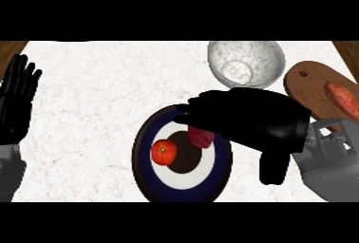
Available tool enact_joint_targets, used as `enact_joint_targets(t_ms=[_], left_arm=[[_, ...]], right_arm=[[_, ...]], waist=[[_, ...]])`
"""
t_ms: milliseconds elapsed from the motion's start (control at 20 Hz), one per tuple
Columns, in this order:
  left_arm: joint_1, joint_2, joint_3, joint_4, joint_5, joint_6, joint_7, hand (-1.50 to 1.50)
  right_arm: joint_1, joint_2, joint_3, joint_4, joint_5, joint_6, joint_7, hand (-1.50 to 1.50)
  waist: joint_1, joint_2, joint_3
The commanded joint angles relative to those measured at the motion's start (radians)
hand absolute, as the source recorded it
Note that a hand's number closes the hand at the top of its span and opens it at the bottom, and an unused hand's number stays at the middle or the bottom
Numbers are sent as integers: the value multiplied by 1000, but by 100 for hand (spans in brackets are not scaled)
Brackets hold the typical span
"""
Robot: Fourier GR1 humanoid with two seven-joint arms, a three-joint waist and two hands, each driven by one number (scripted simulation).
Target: Pick the pear from the plate and place it in the bowl
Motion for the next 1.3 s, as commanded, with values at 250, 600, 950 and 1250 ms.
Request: enact_joint_targets(t_ms=[250,600,950,1250], left_arm=[[45,-28,22,-58,-31,-27,13,0],[-45,-81,21,8,-81,14,33,0],[29,-68,47,-126,-76,-13,97,0],[-8,-96,56,-2,-110,-57,-11,0]], right_arm=[[97,89,12,91,237,12,-130,-150],[133,164,23,185,380,-26,-187,-150],[125,242,31,384,536,-138,-344,-150],[96,265,-7,510,593,-177,-518,-150]], waist=[[2,0,1],[-6,0,1],[4,-1,1],[3,2,1]])
